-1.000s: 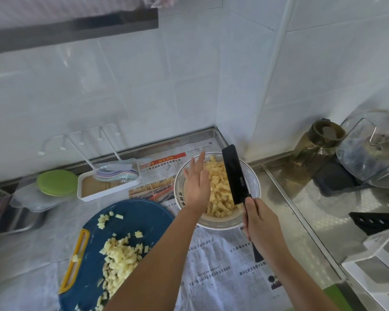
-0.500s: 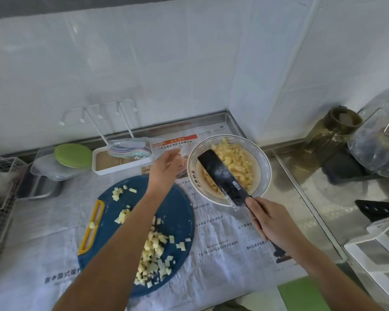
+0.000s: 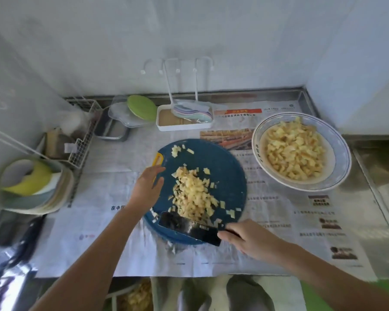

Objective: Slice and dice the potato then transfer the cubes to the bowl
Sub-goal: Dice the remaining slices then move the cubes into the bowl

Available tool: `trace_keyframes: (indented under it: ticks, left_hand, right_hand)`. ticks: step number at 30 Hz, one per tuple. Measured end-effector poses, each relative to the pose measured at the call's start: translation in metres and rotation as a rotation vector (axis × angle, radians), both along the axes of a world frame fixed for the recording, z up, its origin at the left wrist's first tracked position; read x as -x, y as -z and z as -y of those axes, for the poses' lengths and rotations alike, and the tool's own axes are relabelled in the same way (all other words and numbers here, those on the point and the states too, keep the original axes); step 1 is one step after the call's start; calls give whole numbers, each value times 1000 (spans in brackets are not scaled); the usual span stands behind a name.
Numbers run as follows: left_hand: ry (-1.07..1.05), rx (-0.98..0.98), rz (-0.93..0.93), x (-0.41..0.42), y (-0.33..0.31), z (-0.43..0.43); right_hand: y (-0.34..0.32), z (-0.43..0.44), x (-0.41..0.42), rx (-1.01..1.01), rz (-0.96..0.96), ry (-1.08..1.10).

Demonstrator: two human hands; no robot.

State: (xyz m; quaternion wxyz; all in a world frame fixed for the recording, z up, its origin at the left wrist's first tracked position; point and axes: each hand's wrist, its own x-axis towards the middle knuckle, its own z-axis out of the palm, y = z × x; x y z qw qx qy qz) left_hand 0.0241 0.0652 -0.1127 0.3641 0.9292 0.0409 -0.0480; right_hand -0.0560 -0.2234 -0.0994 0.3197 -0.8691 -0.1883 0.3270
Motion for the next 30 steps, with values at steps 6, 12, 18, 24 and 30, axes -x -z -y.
trace_keyframes:
  ticks: [6,12,18,24,30]
  left_hand:
    - [-86,11,120,50,-4,-29]
    - [260,-76,-93,114,11,-19]
    - [267,-115,-110,139,26,3]
    - [151,-96,-110,143,23,11]
    - [280,-199,-72,149,27,20]
  right_hand:
    - [11,-21,7,22,95,51]
    - [8,-14,-3,-125,87,242]
    - [9,-14,-2,-129,118,250]
    - [10,-14,2,-116,142,234]
    - [8,-15,4,-118,173,225]
